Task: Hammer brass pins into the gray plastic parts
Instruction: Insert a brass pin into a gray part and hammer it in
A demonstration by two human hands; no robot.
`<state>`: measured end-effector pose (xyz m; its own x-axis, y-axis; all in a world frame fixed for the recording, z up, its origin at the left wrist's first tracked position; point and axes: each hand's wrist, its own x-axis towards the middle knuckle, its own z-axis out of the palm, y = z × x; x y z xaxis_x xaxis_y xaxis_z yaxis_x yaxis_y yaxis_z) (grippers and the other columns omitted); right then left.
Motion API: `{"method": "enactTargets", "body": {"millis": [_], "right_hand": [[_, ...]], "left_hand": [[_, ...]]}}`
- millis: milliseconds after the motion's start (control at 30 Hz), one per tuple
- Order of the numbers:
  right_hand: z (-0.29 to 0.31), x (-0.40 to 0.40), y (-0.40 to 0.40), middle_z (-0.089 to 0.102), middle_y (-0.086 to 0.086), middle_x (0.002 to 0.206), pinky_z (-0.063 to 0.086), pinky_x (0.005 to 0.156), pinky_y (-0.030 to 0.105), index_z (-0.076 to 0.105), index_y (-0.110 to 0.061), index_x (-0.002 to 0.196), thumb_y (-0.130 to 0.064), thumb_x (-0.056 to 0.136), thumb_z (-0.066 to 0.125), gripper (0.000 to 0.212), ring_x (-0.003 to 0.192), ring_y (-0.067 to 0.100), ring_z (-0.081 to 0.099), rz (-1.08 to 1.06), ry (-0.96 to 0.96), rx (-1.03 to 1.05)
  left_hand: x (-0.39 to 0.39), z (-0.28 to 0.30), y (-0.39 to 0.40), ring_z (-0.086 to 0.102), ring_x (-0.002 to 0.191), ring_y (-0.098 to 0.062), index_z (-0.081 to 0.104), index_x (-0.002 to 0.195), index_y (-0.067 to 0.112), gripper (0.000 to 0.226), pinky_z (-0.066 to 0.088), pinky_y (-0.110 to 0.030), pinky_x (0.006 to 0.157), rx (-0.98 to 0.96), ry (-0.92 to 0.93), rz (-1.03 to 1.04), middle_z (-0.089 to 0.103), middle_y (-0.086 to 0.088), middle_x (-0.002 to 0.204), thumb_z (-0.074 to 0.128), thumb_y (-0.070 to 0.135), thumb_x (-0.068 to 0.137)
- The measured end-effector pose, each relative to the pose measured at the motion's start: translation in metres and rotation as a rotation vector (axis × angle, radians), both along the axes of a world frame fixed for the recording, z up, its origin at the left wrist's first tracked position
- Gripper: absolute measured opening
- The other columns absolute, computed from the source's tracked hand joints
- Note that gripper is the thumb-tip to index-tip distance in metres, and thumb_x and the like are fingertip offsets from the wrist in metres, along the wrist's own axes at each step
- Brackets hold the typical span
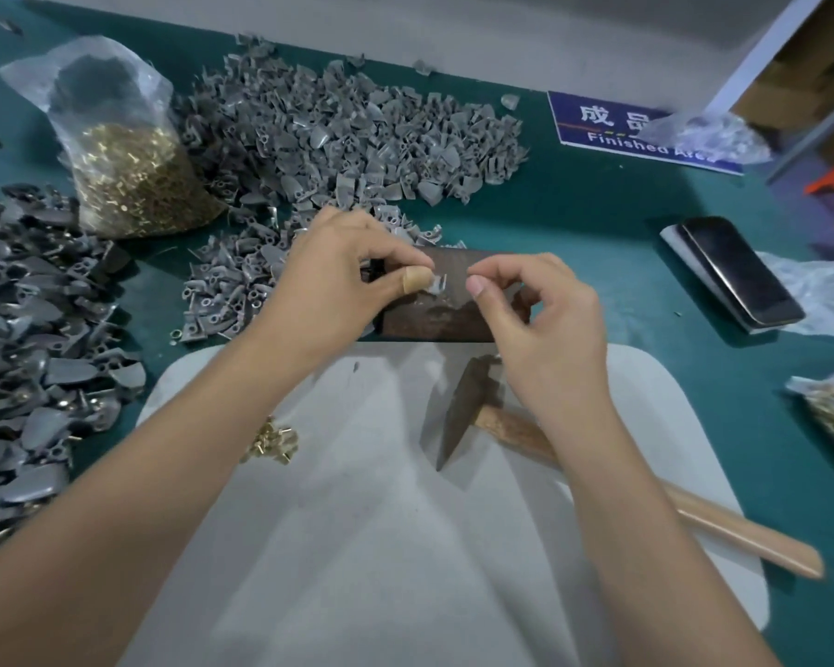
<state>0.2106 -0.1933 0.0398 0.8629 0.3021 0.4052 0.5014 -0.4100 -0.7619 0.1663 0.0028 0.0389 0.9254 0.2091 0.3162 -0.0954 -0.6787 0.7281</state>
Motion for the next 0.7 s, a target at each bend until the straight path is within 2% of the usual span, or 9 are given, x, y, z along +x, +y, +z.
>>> {"method": "enactTargets", "body": {"millis": [67, 200, 333, 400, 533, 700], "right_hand": [[-0.001, -0.001, 0.001, 0.064, -0.012, 0.091, 0.041, 0.079, 0.016, 0.076, -0.025, 0.092, -0.018, 0.093, 0.073, 0.007, 0.085, 0.005, 0.057, 0.008, -0.019, -0.066], [-0.001, -0.004, 0.004, 0.064, -0.014, 0.094, 0.042, 0.082, 0.027, 0.074, -0.033, 0.093, -0.029, 0.095, 0.071, 0.006, 0.096, 0.016, 0.052, -0.075, -0.125, -0.200], [-0.003, -0.001, 0.011, 0.066, -0.007, 0.093, 0.044, 0.087, 0.042, 0.076, -0.026, 0.094, -0.021, 0.094, 0.072, 0.006, 0.095, 0.023, 0.052, -0.039, -0.143, -0.175], [-0.006, -0.001, 0.015, 0.066, -0.006, 0.093, 0.044, 0.087, 0.039, 0.076, -0.024, 0.093, -0.019, 0.094, 0.071, 0.007, 0.094, 0.023, 0.052, -0.035, -0.129, -0.171], [-0.008, -0.001, 0.017, 0.066, -0.007, 0.092, 0.040, 0.085, 0.024, 0.077, -0.023, 0.092, -0.018, 0.093, 0.072, 0.007, 0.094, 0.020, 0.053, -0.036, -0.099, -0.144], [-0.003, 0.002, 0.015, 0.066, -0.009, 0.090, 0.040, 0.085, 0.025, 0.077, -0.028, 0.090, -0.021, 0.092, 0.072, 0.009, 0.094, 0.019, 0.053, -0.013, -0.054, -0.189]], "left_hand": [[-0.005, -0.005, -0.002, 0.047, 0.096, -0.011, 0.077, 0.099, 0.041, 0.016, 0.041, -0.031, 0.087, -0.013, -0.009, 0.007, 0.065, 0.016, 0.090, 0.073, 0.047, 0.085], [-0.009, -0.003, -0.006, 0.049, 0.099, -0.016, 0.077, 0.105, 0.038, 0.016, 0.044, -0.044, 0.093, 0.034, -0.002, 0.000, 0.065, 0.017, 0.092, 0.072, 0.042, 0.090], [-0.011, -0.004, -0.014, 0.048, 0.100, -0.015, 0.076, 0.102, 0.040, 0.012, 0.044, -0.042, 0.093, 0.027, 0.002, 0.032, 0.064, 0.015, 0.092, 0.072, 0.039, 0.091], [-0.012, -0.005, -0.017, 0.046, 0.098, -0.014, 0.077, 0.102, 0.042, 0.012, 0.043, -0.038, 0.089, 0.036, -0.011, 0.061, 0.064, 0.014, 0.091, 0.072, 0.038, 0.092], [-0.012, -0.006, -0.018, 0.045, 0.096, -0.012, 0.077, 0.103, 0.043, 0.012, 0.041, -0.034, 0.085, 0.035, -0.021, 0.084, 0.063, 0.016, 0.090, 0.071, 0.041, 0.092], [-0.012, -0.009, -0.018, 0.046, 0.097, -0.010, 0.078, 0.101, 0.039, 0.012, 0.041, -0.032, 0.085, 0.006, -0.028, 0.108, 0.064, 0.019, 0.091, 0.073, 0.041, 0.091]]}}
